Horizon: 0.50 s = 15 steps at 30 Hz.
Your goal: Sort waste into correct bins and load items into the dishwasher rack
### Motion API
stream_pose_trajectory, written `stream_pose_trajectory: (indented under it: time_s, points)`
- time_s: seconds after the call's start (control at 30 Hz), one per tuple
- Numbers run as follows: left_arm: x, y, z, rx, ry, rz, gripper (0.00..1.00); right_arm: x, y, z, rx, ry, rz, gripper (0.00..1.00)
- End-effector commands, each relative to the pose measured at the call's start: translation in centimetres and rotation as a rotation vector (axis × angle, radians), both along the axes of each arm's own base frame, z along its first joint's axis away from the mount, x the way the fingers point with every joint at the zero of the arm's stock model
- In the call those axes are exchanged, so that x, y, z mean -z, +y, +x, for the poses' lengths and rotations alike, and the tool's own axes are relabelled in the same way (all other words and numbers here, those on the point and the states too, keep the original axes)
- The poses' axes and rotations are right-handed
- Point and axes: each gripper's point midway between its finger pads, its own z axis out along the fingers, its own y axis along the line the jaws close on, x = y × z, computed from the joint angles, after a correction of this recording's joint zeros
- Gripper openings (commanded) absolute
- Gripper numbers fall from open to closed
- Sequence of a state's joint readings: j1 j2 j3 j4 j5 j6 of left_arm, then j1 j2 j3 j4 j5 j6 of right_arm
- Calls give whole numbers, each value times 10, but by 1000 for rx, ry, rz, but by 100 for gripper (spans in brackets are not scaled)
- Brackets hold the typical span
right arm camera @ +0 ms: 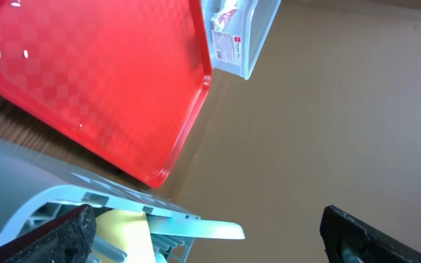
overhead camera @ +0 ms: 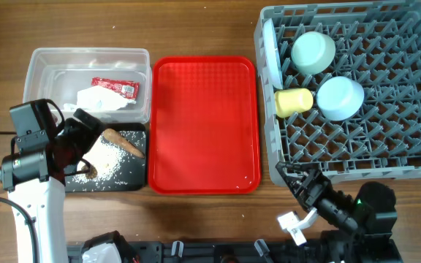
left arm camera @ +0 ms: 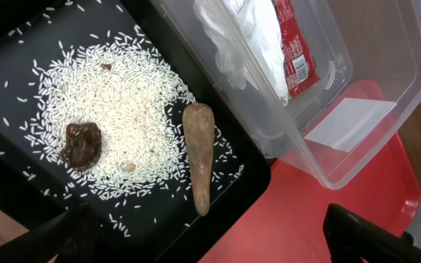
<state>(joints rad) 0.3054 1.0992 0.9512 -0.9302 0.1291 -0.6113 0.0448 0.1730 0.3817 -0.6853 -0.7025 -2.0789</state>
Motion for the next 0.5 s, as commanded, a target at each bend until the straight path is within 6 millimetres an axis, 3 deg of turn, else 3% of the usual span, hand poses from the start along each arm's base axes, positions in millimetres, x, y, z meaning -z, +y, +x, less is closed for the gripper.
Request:
stream_pose_trajectory:
  time_s: [0.0, 0.07, 0.23, 0.3, 0.33, 0.4, 0.47]
  points:
    - [-2, 1, 0, -8, -8, -5, 100, -4, 9, -5, -80, -103, 9, 100]
    - [-2, 1, 0, -8, -8, -5, 100, -28, 14, -3, -122, -262, 26, 100]
    - [-2, 1, 0, -8, -8, -5, 100, -20, 22, -11, -185, -241, 66, 100]
    - [-2, 1, 0, -8, -8, -5, 100, -56, 29, -16, -169, -62, 372, 100]
    - [-2, 1, 0, -8, -8, -5, 100, -95, 25, -11, -91, 104, 668, 100]
    - [-2, 1, 0, -8, -8, -5, 100, -146, -6, 7, 78, 329, 1202, 100]
    - [-2, 1, 0, -8, -8, -5, 100, -145, -10, 12, 114, 463, 1331, 100]
